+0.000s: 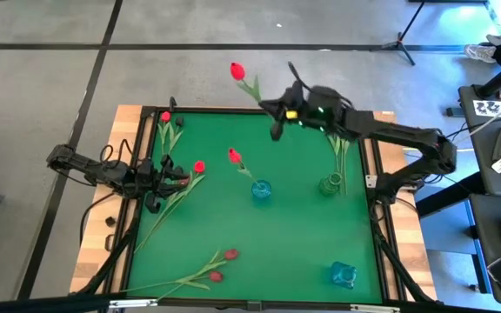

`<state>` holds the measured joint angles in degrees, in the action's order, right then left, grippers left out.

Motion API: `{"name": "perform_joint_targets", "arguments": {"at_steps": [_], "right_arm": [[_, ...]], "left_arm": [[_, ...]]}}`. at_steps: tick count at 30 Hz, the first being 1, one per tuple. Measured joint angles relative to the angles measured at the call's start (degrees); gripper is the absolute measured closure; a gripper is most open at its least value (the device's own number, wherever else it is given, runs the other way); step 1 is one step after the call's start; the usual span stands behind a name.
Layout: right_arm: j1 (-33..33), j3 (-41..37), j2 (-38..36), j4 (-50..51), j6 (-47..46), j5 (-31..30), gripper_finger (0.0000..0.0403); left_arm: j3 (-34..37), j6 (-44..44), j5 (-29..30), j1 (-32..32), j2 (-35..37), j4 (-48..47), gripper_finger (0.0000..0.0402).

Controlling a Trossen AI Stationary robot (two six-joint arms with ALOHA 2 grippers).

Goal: Sort flowers into vase by color
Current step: Put the red flower in the top blue vase

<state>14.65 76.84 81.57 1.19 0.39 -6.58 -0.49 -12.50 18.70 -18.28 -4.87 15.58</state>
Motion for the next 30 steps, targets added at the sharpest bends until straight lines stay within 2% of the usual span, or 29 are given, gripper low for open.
{"name": "perform_joint_targets", "arguments": {"at_steps": [2, 6, 12, 21, 25, 30], "right_arm": [[-3.97, -0.23, -2.18, -1.99, 0.1, -0.36, 0.0399], [-11.69, -5.39, -4.43, -14.13, 1.21, -0.85, 0.0399], [-19.17, -16.91, -4.24, -31.26, 3.05, -7.6, 0.0399], [-22.18, -37.24, 1.78, -71.44, 4.01, -12.53, 0.0399], [-22.16, -41.1, 6.54, -81.8, 4.5, -14.5, 0.0398], [-22.16, -40.24, 13.69, -86.45, 4.48, -15.13, 0.0398]], "left_arm": [[0.0, -0.9, -0.97, 0.0, -0.01, -0.24, 0.025], [0.0, -0.95, -4.92, -0.02, 0.0, -0.18, 0.025], [0.0, -1.04, -6.19, -0.02, -0.01, -0.13, 0.025], [0.02, 1.74, -5.75, 0.0, 0.01, 0.41, 0.025], [0.02, 2.41, -5.14, -0.02, 0.0, 0.43, 0.025], [0.02, 2.59, -4.31, 0.0, 0.01, 0.33, 0.025]]}}
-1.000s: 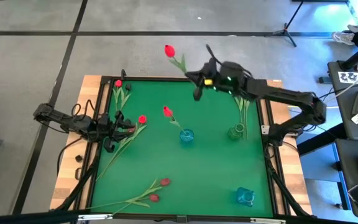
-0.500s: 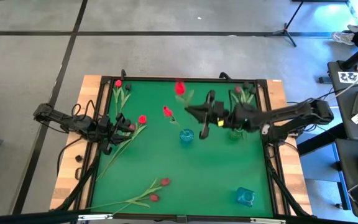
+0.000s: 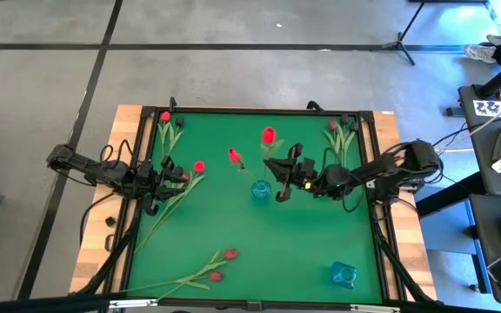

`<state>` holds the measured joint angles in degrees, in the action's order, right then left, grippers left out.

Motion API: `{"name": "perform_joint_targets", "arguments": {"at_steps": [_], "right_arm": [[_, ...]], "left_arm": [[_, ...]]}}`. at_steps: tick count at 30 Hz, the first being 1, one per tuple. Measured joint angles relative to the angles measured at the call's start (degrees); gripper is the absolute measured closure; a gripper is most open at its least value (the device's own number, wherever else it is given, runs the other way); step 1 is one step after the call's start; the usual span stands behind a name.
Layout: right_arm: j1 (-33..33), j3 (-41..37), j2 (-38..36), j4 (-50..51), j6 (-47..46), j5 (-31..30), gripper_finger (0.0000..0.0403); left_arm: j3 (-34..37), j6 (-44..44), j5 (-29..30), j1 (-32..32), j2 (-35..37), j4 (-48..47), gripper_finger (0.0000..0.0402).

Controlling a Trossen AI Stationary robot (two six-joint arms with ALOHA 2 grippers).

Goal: Sort flowers into vase by color
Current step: Put the red flower in the top blue vase

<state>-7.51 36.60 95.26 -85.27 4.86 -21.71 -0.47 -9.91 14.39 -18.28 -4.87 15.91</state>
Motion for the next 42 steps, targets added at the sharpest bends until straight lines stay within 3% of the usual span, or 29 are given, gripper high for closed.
{"name": "perform_joint_targets", "arguments": {"at_steps": [18, 27, 42], "right_arm": [[-0.04, 0.15, 1.45, 0.73, 1.59, 1.04, 0.0398], [-0.02, 0.15, 1.45, 3.33, 1.86, 0.76, 0.0398], [0.02, 0.2, 1.43, 13.25, 1.86, 0.74, 0.0394]], "left_arm": [[0.0, -0.06, 0.06, 0.0, -0.01, 0.13, 0.025], [0.0, -6.45, 0.07, 0.0, -0.02, -0.03, 0.025], [0.0, -6.45, 0.07, 0.0, -0.01, -3.52, 0.025]]}}
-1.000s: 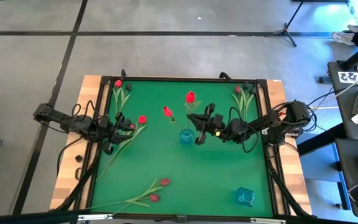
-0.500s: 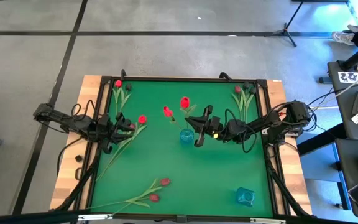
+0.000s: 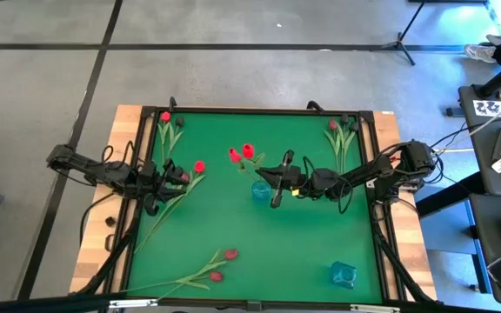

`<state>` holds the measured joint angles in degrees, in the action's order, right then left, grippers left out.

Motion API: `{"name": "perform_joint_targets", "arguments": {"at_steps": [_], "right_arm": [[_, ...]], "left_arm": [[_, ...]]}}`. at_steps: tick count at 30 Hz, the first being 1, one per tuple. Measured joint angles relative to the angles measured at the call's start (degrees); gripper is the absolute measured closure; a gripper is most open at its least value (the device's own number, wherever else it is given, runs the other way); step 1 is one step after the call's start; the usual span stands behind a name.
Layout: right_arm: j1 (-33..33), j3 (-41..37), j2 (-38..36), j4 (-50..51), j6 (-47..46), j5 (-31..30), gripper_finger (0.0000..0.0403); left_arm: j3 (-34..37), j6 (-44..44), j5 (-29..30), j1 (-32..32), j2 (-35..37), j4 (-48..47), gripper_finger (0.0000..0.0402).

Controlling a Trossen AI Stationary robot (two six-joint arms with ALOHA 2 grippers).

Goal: Sort flowers into vase by color
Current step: Put the red flower in the top blue vase

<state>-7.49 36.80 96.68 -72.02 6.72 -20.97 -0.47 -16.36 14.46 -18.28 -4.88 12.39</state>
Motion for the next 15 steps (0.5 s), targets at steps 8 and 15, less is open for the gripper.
{"name": "perform_joint_targets", "arguments": {"at_steps": [8, 15], "right_arm": [[-0.07, 0.0, -1.5, 3.67, 1.15, -1.13, 0.0305], [-0.38, 0.0, -6.29, 8.25, 3.6, -1.66, 0.0227]], "left_arm": [[0.0, 0.79, -1.12, -0.02, 0.01, -0.28, 0.025], [0.0, -2.68, 2.83, -0.02, -0.52, -3.45, 0.025]]}}
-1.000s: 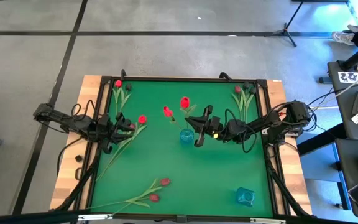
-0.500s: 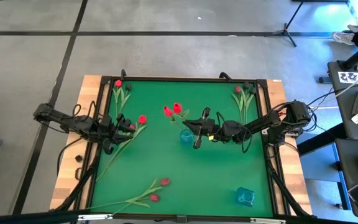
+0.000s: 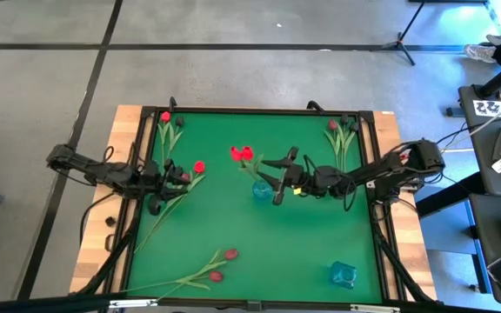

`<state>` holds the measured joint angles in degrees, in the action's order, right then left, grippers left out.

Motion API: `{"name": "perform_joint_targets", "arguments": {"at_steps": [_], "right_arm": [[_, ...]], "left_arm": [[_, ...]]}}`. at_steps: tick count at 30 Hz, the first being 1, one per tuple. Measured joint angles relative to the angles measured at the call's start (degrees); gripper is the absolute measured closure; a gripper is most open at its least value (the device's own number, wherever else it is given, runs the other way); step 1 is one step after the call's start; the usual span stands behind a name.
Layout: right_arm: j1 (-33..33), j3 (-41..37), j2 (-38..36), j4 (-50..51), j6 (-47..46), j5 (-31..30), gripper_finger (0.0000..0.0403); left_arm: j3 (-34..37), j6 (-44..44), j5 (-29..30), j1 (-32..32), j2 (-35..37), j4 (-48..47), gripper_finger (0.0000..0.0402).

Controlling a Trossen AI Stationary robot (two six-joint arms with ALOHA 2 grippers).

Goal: Sort flowers into vase by color
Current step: Put the red flower in the top blue vase

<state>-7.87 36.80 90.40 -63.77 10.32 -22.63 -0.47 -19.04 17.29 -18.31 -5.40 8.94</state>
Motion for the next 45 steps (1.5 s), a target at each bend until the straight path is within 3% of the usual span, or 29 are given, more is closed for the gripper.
{"name": "perform_joint_targets", "arguments": {"at_steps": [5, 11, 17, 22, 25, 33, 38, 45], "right_arm": [[-3.0, 0.0, -6.62, 1.96, 9.46, -6.17, 0.0198], [-7.64, 0.02, -14.02, 2.34, 19.19, -14.69, 0.019], [-8.65, 0.02, -15.77, 2.78, 20.19, -16.94, 0.0189], [-8.62, 0.02, -15.57, 2.81, 19.67, -18.52, 0.0189], [-8.62, 0.02, -15.57, 2.77, 19.18, -19.43, 0.0189], [-8.67, 0.02, -15.53, 6.14, 13.69, -19.42, 0.0189], [-8.64, 0.02, -15.53, 7.26, 12.22, -19.41, 0.0189], [-8.62, 0.02, -15.53, 7.34, 12.22, -19.41, 0.0189]], "left_arm": [[0.0, -2.9, 3.06, 0.0, -4.33, -1.02, 0.025], [0.0, -7.63, 8.49, 0.0, -14.22, -0.07, 0.025], [-0.78, -12.02, 14.39, 0.0, -26.86, 2.85, 0.025], [-6.91, -15.08, 20.35, 0.03, -39.8, 1.72, 0.025], [-11.39, -19.03, 25.17, 1.41, -47.35, -3.97, 0.025], [-15.47, -36.1, 21.04, 9.46, -60.03, -12.66, 0.025], [-15.47, -37.13, 18.58, 11.9, -62.89, -13.2, 0.025], [-15.58, -36.02, 19.71, 13.15, -66.52, -12.96, 0.025]]}}
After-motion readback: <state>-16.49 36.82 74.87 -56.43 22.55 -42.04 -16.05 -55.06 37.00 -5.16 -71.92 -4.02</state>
